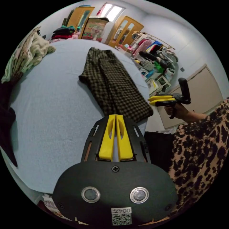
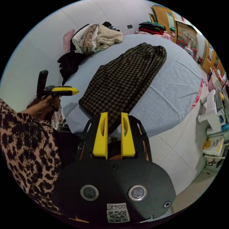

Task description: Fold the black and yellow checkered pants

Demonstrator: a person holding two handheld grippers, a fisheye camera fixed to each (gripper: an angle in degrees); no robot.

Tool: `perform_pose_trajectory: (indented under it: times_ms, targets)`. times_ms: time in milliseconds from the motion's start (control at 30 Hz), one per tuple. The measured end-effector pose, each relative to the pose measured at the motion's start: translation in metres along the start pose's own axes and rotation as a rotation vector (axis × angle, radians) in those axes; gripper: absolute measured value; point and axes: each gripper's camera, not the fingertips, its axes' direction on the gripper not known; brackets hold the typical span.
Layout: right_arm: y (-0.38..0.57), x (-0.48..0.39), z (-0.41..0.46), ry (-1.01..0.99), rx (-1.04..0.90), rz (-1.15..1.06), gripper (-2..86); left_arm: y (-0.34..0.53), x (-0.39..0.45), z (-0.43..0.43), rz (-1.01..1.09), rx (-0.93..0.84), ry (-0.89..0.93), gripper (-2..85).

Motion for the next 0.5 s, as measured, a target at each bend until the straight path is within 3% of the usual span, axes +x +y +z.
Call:
perform_pose_trajectory:
  times_ms: [100, 200, 267, 500]
  targets:
    - [0.005, -0.029, -0.001, 0.05, 0.003, -0.108, 9.2, -0.014, 0.031, 0.002, 0.131, 0.021, 0.052, 1.1]
    - [0.003, -0.06, 0.008, 0.08, -0.006, -0.226, 9.9, -0.029, 0.049, 0.036, 0.218, -0.099, 0.043, 1.4]
    - [-0.001, -0.077, 0.015, 0.086, -0.019, -0.288, 10.9, -0.034, 0.033, 0.073, 0.125, -0.265, 0.03, 1.4]
    - [-0.001, -0.119, 0.04, 0.185, -0.085, -0.51, 11.6, -0.046, 0.0, 0.081, -0.054, -0.282, 0.167, 0.8]
